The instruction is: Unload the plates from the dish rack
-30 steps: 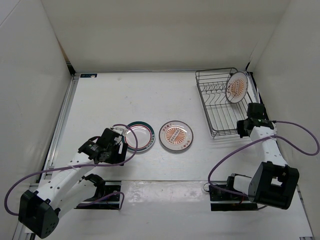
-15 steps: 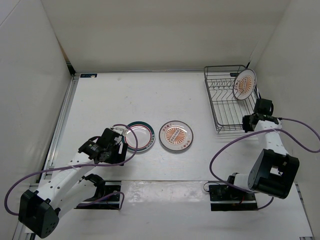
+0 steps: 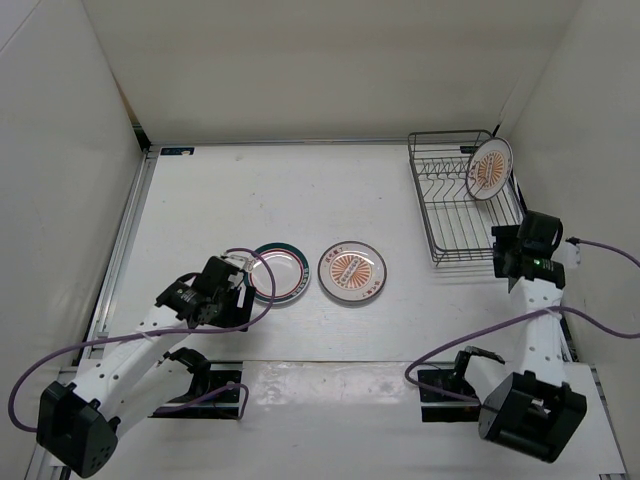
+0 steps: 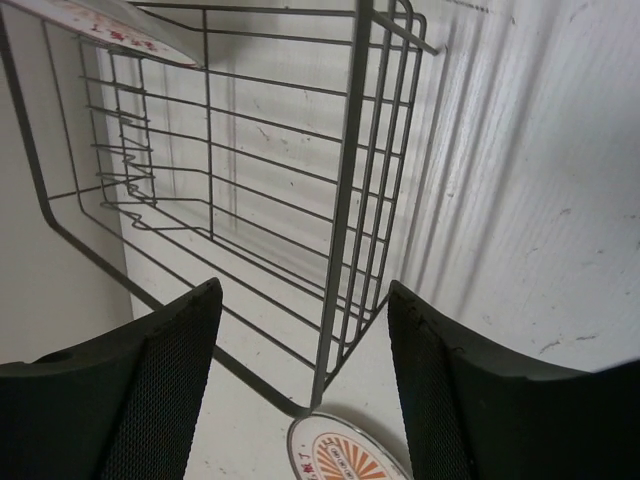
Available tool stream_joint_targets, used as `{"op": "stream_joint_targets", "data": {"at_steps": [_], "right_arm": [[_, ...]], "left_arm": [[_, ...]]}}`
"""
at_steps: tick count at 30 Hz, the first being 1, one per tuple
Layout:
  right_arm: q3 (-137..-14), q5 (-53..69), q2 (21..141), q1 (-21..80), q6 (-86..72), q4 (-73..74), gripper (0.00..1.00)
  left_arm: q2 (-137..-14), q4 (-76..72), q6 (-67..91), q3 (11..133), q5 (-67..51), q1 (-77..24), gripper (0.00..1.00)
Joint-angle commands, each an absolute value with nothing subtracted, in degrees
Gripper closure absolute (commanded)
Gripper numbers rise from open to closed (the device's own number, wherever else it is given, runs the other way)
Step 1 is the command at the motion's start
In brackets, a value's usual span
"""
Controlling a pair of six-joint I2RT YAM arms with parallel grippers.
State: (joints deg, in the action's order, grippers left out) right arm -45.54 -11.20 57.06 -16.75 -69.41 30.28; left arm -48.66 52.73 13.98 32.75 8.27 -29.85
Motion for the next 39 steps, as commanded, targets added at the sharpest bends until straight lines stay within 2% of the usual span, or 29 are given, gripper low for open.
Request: {"op": "stream_joint_targets", "data": {"at_steps": [1,7,8,10,11,14,20,29,34,39], "right_arm": [[-45.3,-13.1,54.7,-16.8,-60.6,28.9,0.3],[-57.7,-11.3,63.8,-17.0,-49.2,23.6,0.3],[-63.1,-11.4,65.1,-16.9,-48.4,22.7,0.3],[-68.1,-12.0,73.2,-16.8,-46.3,24.2,0.32],[-76.6,-12.4,77.8,-16.8,-45.6,25.4,0.32],[-87.4,-15.7,88.1,-16.8,-39.0,30.1,0.32],[-87.5,-15.8,95.8,-16.8,-31.9,21.4,0.33],[-89.2,-8.2,105.1,-16.7,-18.3,13.6,0.36],[-91.9,-7.3,109.2,-16.6,-15.5,13.7,0.43],[-91.7,-5.8,111.3,-16.7,-14.3,11.4,0.65]], "left_arm": [[-47.2,52.3,13.7,34.6,7.4,-30.0,0.04],[-47.7,52.8,13.6,34.9,6.9,-30.0,0.04],[-47.6,53.0,13.7,35.2,6.9,-30.0,0.04],[-47.8,53.3,13.8,35.5,6.9,-30.0,0.04],[-47.7,53.3,13.7,35.5,7.0,-30.0,0.04],[-47.3,53.8,13.5,35.6,7.1,-30.0,0.04],[-45.8,53.6,13.3,35.6,6.9,-30.0,0.04],[-46.0,53.9,12.7,35.9,6.5,-30.0,0.04],[-45.5,53.6,12.7,35.8,6.5,-30.1,0.04],[-46.0,53.6,12.6,35.8,6.6,-30.0,0.04]]}}
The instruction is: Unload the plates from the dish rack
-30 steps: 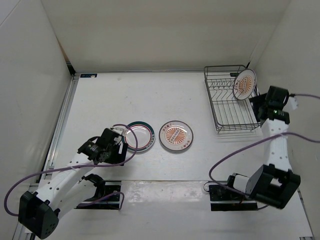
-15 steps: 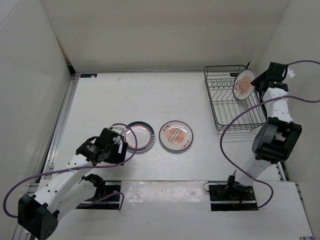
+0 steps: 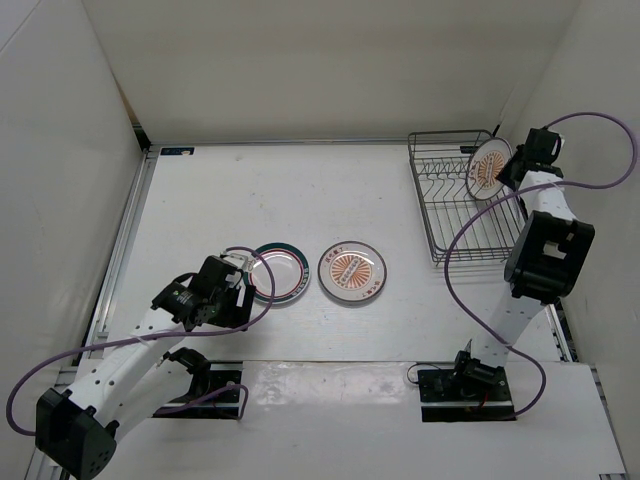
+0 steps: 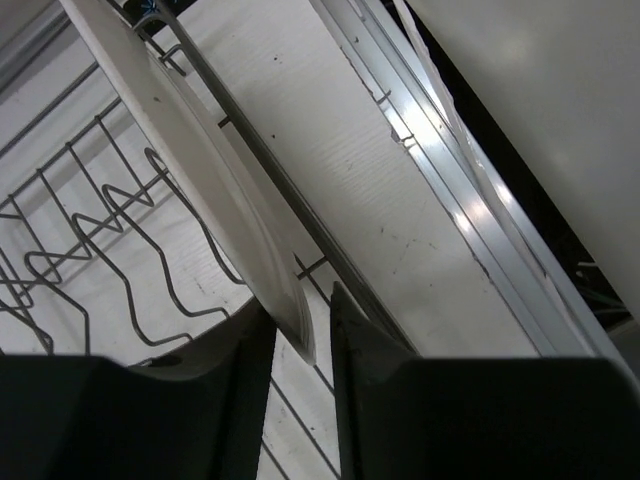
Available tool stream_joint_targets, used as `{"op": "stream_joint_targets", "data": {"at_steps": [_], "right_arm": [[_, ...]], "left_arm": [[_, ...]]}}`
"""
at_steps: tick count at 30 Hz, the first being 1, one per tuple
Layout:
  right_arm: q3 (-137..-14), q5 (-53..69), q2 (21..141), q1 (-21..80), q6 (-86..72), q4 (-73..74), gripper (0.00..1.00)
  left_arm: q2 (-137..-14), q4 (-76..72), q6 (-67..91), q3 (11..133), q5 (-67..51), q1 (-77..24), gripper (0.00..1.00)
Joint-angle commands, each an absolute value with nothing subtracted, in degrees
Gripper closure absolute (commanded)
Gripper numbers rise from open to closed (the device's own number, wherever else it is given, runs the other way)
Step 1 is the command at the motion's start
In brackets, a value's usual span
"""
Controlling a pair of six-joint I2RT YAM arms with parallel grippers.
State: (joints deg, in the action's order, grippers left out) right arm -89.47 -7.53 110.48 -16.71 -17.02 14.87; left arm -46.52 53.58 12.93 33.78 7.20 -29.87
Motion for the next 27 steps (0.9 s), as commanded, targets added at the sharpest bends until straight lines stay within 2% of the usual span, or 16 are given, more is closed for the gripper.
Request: {"op": "stream_joint_targets", "data": {"at_steps": [1,2,3,9,10,14,19,27], "right_arm": [[-92.4,-5.2,111.6,-16.7,-14.3,11.5,0.7],[-92.7,-4.8,112.0,-16.6,-14.6,11.6,0.79],[-93.2,-4.4,112.9,-16.6,-14.8,11.9,0.82],[-96.1,-3.7,114.0,-16.2,-13.8,12.8,0.82],[-96.0,-3.6,113.6,-16.3,-13.6,13.0,0.86],[-96.2,-4.5,113.1,-16.0,-12.0,12.9,0.89],[-95.5,-6.1,111.4,-15.7,-10.3,13.4,0.99],[-96.8,-12.7,108.0,-14.9,-9.1,15.0,1.0]], "left_arm": [[-46.1,53.7,12.6,35.8,6.5,-30.0,0.04],[-46.3,53.7,12.6,35.9,6.5,-30.1,0.04],[-46.3,53.7,12.6,35.8,6.4,-30.1,0.04],[-46.9,53.6,12.6,35.9,6.2,-29.9,0.04],[-46.9,53.7,12.5,35.9,6.2,-30.1,0.04],[-47.0,53.6,12.5,35.9,5.9,-30.1,0.04],[-47.0,53.7,12.4,35.8,5.8,-30.0,0.04],[-46.8,53.5,12.5,35.9,5.7,-30.0,0.04]]}}
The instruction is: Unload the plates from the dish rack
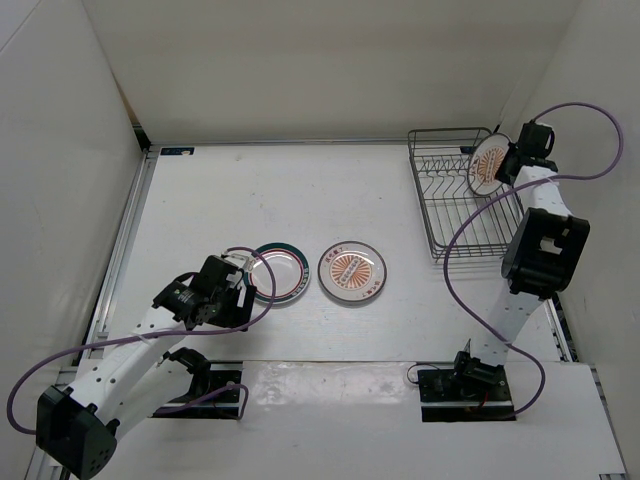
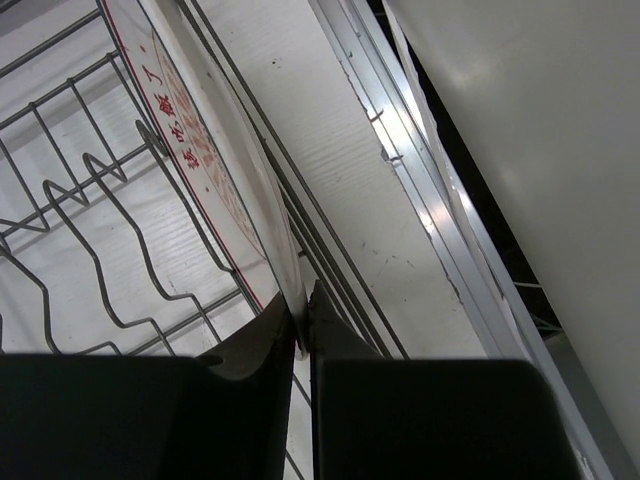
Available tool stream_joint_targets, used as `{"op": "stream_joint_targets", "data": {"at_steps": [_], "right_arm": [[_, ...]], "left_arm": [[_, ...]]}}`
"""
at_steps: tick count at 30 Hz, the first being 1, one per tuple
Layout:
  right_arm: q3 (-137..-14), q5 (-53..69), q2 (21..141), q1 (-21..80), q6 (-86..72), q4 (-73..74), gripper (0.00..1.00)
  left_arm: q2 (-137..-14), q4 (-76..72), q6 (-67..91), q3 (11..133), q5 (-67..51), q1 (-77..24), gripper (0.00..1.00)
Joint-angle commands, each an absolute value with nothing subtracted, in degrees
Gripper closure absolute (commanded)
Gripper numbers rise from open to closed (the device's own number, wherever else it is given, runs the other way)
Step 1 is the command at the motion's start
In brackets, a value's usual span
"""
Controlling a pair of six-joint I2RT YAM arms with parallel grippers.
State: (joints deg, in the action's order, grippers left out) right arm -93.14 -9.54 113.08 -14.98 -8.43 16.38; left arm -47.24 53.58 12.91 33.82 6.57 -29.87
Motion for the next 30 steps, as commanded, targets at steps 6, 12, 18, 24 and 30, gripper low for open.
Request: {"op": "stream_joint_targets", "data": {"at_steps": [6,12,18,24,30], "right_arm": [[-99.3,-13.1,106.1,-14.3,-5.8,16.7,1.0],[-96.3,-17.0,102.7,-13.3,-0.3,16.1,1.0],[-94.4,-20.0,96.0,-13.4,-5.9,16.9,1.0],[-93.9,-6.2,85.9,-11.9,-21.5,22.0,1.0],[-72.4,6.2,68.4,-5.9,-33.5,17.1,1.0]], "left_arm": [[-46.7,53.6,12.6,36.0,5.8,-30.1,0.04],[-46.1,53.4,12.6,35.9,6.2,-30.0,0.04],[-46.7,53.5,12.7,35.8,6.1,-30.1,0.04],[-47.4,53.7,13.0,35.9,6.4,-30.1,0.04],[-47.4,53.8,13.1,35.7,6.9,-30.0,0.04]]}}
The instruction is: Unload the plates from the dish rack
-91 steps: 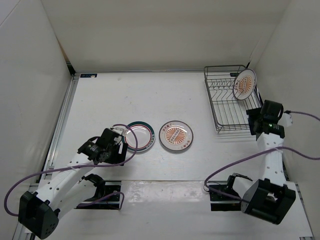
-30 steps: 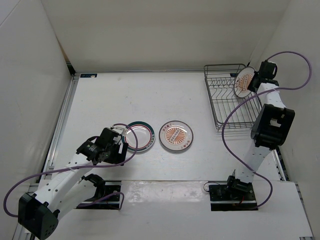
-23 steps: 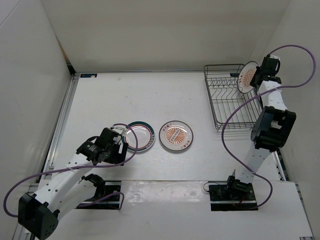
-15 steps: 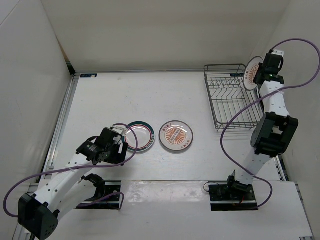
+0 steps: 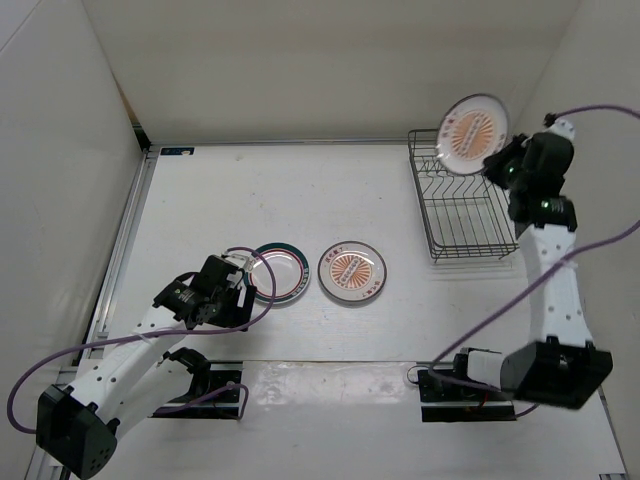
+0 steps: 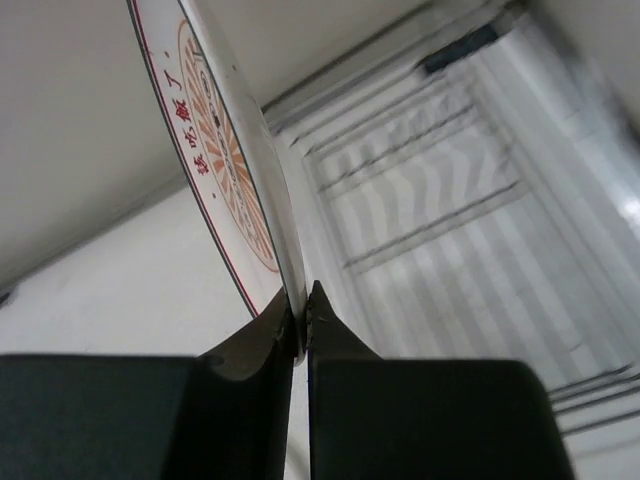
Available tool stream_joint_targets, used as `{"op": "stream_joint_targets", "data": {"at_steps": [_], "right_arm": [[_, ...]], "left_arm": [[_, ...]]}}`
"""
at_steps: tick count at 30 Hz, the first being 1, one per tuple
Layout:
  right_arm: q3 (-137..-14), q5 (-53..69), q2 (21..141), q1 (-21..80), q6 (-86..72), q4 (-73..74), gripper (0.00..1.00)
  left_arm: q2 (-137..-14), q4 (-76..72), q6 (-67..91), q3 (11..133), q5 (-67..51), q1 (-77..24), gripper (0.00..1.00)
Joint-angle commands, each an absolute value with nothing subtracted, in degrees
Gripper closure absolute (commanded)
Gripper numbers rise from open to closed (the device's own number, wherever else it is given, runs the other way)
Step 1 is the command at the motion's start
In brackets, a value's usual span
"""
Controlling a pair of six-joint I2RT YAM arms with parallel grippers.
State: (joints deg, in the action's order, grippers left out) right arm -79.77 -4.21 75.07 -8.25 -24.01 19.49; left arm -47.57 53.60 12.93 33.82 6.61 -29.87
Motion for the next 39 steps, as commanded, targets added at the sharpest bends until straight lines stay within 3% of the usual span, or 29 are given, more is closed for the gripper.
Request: {"op": "stream_joint_targets", "data": {"at_steps": [1,2,5,12,24,27,29,37,39], "right_arm": [[-69.9,9.5,66.8,-3.7,-35.2,15.1,1.0],[-60.7,11.1,63.4,-2.7,-36.3,13.4,1.0],[-48.4,17.5,57.9,6.9,-40.5,7.4,1.0],[-29.1,12.4,51.8,17.3,-47.0,-2.7,1.0],[-14.2,7.9,62.8,27.6,-61.4,-27.5,1.0],[-15.2,5.8,62.3,28.7,-60.2,-23.8,1.0],[-15.4,5.1,62.1,29.4,-59.9,-23.0,0.94],[-14.0,3.1,60.8,29.4,-60.6,-22.8,0.39],[-12.8,2.5,59.5,29.4,-61.1,-22.9,0.38]], "left_arm": [[-47.5,53.9,13.1,35.6,6.8,-30.0,0.04],[-47.5,53.9,13.1,35.4,6.8,-30.1,0.04],[-48.1,53.3,13.1,35.2,6.1,-30.1,0.04],[-49.8,54.0,13.4,35.5,6.2,-30.0,0.04],[-51.5,54.1,13.6,35.6,6.9,-30.0,0.04],[-52.0,54.4,13.5,35.7,6.5,-30.0,0.04],[-52.1,54.2,13.5,35.8,6.4,-30.1,0.04],[-52.3,54.2,13.7,35.7,6.2,-30.0,0.04],[-52.1,54.3,13.6,35.8,6.2,-30.1,0.04]]}}
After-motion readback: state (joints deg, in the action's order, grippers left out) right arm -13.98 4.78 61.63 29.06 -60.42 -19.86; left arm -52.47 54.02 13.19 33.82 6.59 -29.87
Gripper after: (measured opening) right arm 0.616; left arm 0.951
